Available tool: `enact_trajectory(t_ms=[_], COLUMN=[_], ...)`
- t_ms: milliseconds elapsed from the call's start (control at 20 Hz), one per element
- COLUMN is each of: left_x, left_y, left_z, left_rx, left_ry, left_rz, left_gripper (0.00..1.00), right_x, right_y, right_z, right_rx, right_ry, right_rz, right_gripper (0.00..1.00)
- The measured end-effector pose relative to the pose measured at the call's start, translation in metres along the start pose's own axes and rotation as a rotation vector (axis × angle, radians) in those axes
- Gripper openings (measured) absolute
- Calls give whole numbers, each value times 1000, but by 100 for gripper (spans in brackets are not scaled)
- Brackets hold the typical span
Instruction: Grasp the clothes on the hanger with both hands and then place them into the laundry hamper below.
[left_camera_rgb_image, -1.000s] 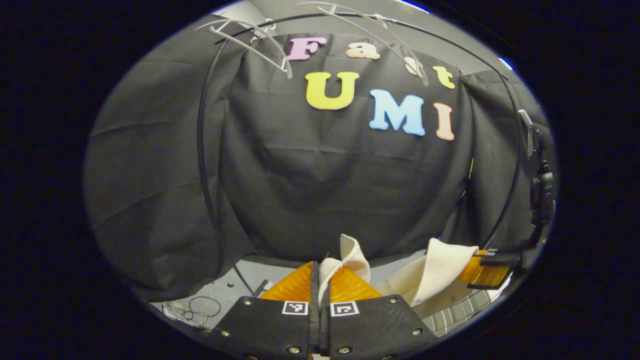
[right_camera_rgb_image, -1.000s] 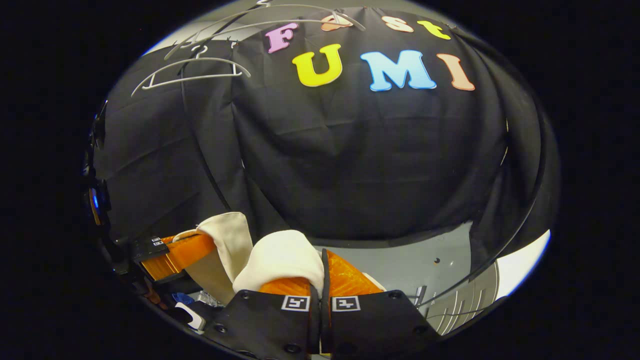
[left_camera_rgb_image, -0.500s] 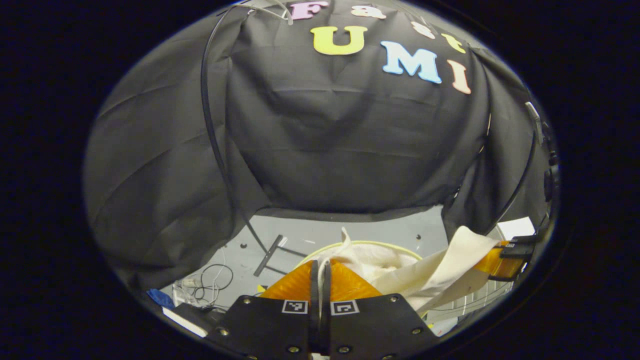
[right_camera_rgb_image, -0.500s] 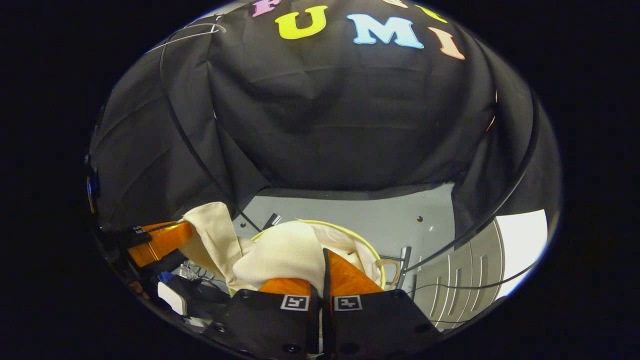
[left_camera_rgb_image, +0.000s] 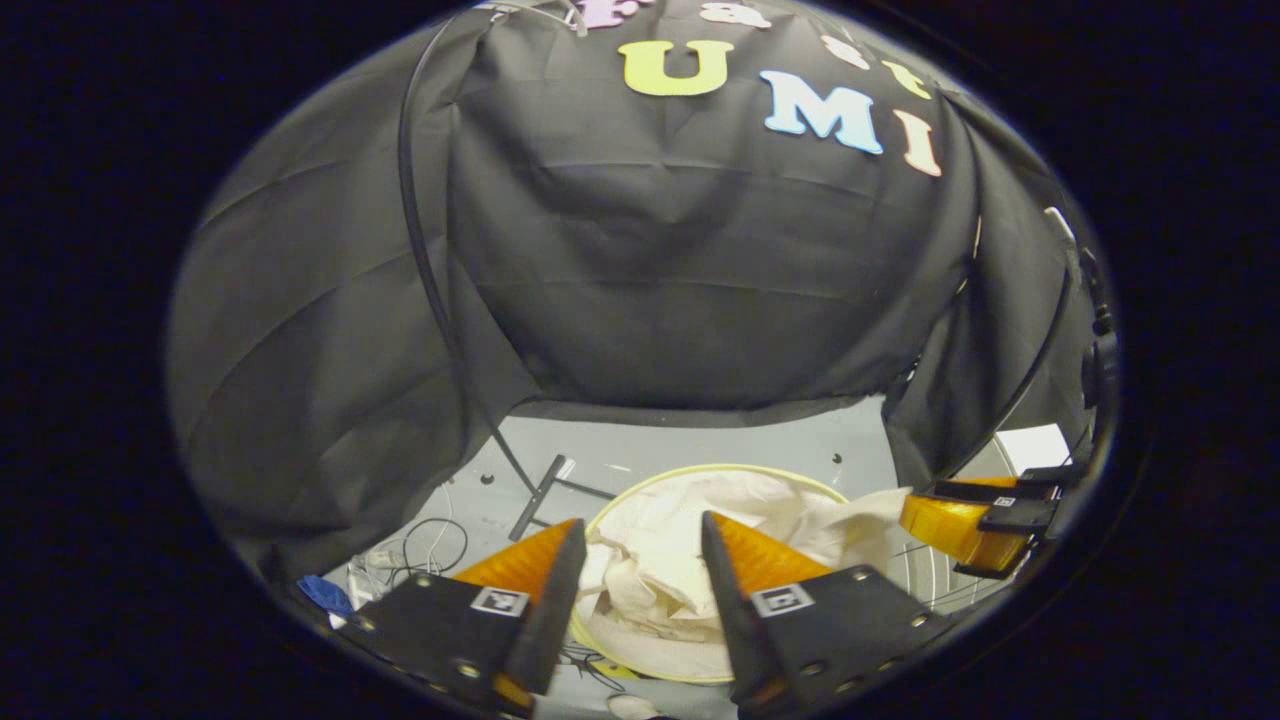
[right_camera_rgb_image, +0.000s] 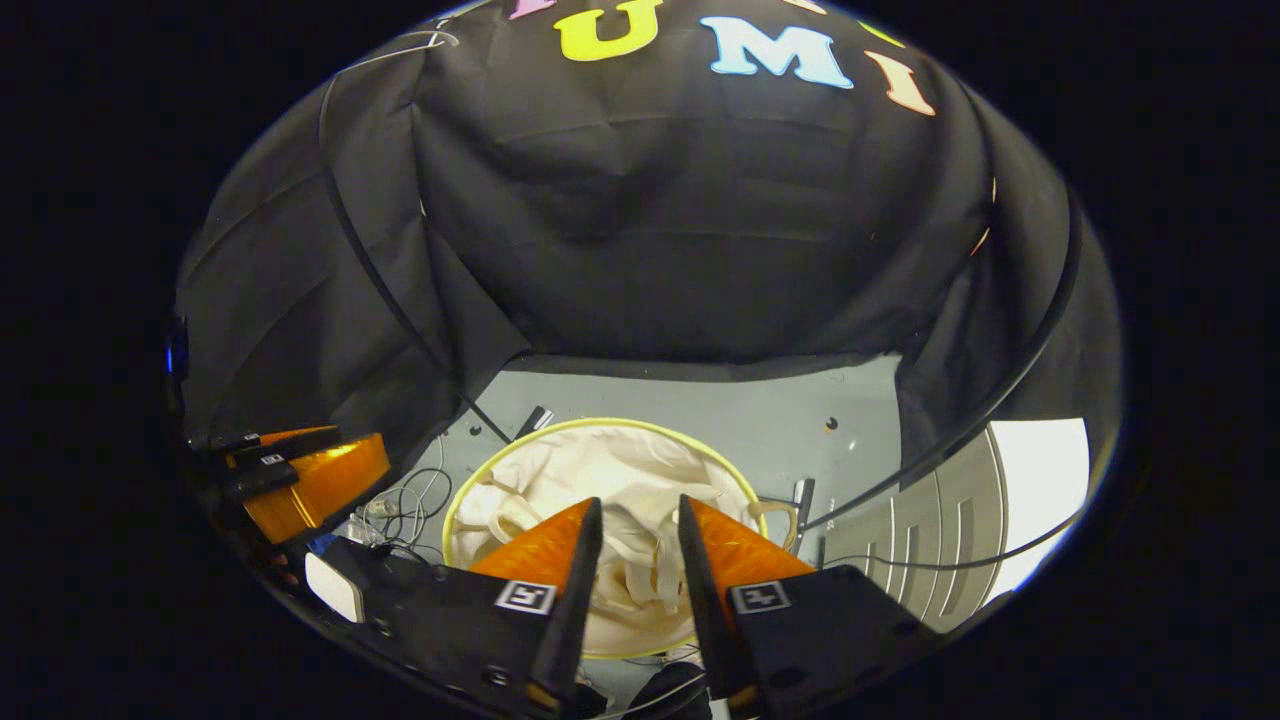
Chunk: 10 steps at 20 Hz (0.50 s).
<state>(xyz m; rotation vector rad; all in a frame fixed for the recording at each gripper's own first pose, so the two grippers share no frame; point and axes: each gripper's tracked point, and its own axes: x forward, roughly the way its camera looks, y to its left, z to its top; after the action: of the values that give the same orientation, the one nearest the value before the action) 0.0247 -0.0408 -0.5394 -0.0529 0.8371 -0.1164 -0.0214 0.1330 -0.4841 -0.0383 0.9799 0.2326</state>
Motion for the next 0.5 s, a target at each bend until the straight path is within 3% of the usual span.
enact_trajectory(t_ms=[100, 150, 500], left_x=[-3, -5, -28], left_y=[9, 12, 30], left_z=[2, 2, 40], left_rx=[3, 5, 15], left_ry=[-14, -22, -118], left_rz=[24, 33, 71], left_gripper=[94, 95, 95], right_x=[-2, -4, -20], right_y=[-1, -2, 1], right_z=[6, 9, 23], right_rx=[-24, -32, -33], right_ry=[-22, -30, -80], right_rz=[-8, -18, -42], right_gripper=[79, 95, 98])
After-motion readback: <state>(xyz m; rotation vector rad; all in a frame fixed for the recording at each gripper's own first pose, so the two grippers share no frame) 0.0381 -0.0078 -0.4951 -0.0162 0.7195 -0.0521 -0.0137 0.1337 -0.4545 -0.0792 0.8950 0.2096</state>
